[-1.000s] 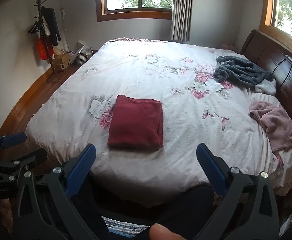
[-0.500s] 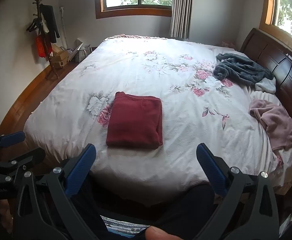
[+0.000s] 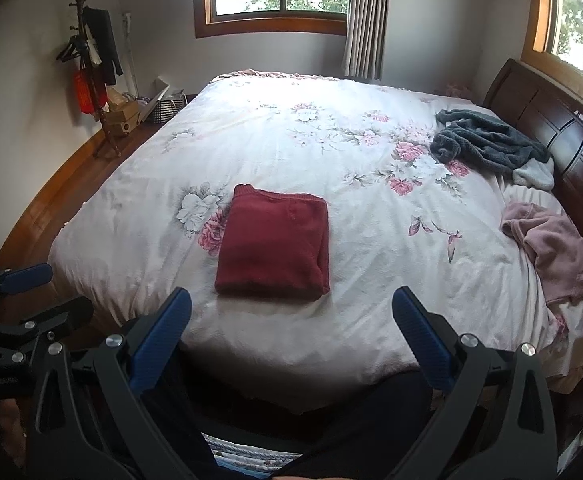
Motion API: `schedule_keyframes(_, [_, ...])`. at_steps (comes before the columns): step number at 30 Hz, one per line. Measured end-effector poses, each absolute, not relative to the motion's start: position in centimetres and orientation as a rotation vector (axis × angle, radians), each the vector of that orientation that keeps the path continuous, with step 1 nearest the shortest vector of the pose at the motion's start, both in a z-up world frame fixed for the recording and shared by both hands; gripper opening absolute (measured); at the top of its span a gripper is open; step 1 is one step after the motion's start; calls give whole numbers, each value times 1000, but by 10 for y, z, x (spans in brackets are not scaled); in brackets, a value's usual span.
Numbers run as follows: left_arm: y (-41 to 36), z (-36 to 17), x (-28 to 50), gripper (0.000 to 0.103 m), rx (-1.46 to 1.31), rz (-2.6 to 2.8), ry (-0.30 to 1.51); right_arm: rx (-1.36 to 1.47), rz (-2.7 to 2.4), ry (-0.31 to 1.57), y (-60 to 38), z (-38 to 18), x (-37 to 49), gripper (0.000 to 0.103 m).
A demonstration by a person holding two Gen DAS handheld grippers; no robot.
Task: Fold small clothes
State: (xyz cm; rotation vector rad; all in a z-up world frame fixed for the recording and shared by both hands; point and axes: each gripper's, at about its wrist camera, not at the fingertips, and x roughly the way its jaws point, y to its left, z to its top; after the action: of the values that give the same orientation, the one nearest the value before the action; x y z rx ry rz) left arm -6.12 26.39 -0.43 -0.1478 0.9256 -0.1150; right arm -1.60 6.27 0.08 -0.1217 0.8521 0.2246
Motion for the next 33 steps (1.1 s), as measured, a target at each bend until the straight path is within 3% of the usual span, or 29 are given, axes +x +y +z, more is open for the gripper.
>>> schedule_keyframes(33, [261, -4, -64, 92, -144, -114, 931, -126, 221, 845, 60, 1, -12, 100])
